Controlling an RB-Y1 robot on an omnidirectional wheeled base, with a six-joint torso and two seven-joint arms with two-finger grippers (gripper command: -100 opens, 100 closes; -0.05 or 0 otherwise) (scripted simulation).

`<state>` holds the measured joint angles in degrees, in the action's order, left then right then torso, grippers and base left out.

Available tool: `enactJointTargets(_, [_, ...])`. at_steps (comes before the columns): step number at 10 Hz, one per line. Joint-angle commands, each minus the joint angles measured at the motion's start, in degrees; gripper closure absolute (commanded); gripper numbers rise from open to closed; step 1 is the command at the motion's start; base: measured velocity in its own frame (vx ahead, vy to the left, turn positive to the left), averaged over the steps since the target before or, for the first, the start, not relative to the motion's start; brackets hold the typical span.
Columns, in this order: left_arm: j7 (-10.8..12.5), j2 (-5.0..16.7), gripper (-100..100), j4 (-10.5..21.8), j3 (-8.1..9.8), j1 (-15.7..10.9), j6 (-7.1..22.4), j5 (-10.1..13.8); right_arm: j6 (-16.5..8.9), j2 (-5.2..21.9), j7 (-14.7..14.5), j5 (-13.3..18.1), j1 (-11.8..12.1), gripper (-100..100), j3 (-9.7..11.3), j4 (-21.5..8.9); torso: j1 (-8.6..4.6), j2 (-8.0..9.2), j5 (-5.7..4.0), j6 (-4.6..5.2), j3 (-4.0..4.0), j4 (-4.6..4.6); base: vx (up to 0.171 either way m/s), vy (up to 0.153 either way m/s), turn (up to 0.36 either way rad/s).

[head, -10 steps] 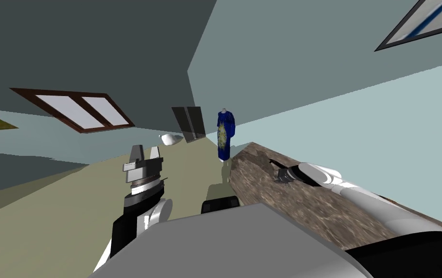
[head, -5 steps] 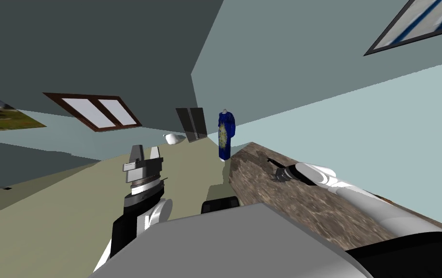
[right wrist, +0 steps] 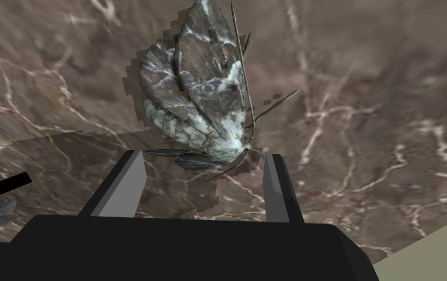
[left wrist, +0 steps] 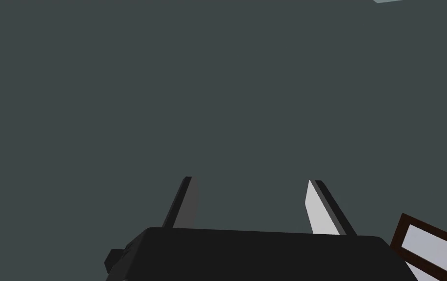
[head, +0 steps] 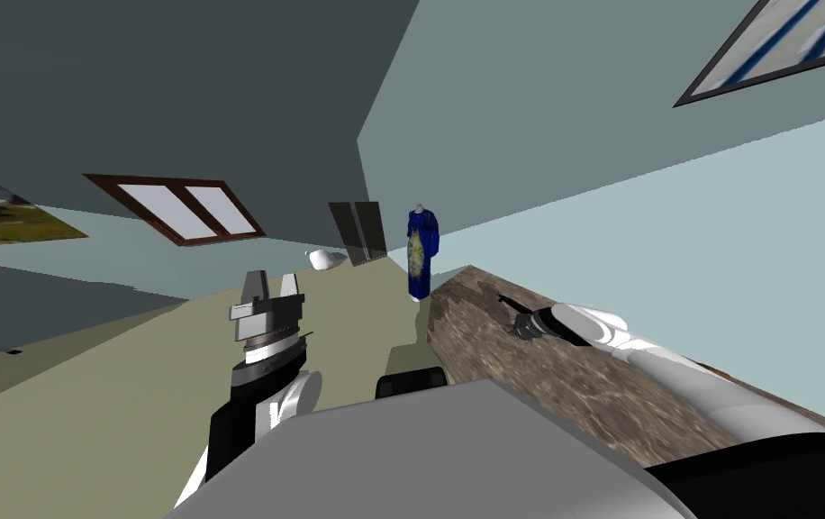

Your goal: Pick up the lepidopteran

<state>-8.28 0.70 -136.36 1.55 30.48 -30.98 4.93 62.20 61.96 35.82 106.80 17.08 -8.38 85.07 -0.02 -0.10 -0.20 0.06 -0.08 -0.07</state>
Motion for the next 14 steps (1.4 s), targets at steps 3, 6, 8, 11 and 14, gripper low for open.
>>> enactJointTargets(3, [0.0, 0.0, 0, 0.0, 0.00, 0.0, 0.0, 0.0, 0.8, 0.1, -3.0, -1.1, 0.4, 100, -0.9, -1.5, 0.13, -0.22, 0.03, 0.13, -0.12, -0.05, 0.068, 0.036, -0.103])
enactJointTargets(6, [0.0, 0.0, 0, 0.0, 0.00, 0.0, 0.0, 0.0, 2.6, 0.6, -8.5, -3.8, 1.2, 100, -3.2, -4.7, 0.26, -0.42, 0.05, 0.00, -0.25, -0.09, 0.120, 0.067, -0.135])
enactJointTargets(8, [0.0, 0.0, 0, 0.0, 0.00, 0.0, 0.0, 0.0, 3.5, 0.8, -12.0, -5.1, 1.6, 100, -4.3, -6.2, 0.17, -0.40, 0.03, 0.00, -0.23, -0.09, 0.107, 0.051, -0.121])
enactJointTargets(11, [0.0, 0.0, 0, 0.0, 0.00, 0.0, 0.0, 0.0, 4.4, 1.0, -16.1, -6.4, 2.1, 100, -5.4, -7.8, 0.12, -0.21, 0.04, -0.06, -0.12, -0.03, 0.065, 0.046, -0.078])
enactJointTargets(14, [0.0, 0.0, 0, 0.0, 0.00, 0.0, 0.0, 0.0, 5.3, 1.3, -21.1, -7.7, 2.5, 100, -6.6, -9.4, 0.18, -0.30, 0.06, 0.08, -0.18, -0.07, 0.093, 0.055, -0.133])
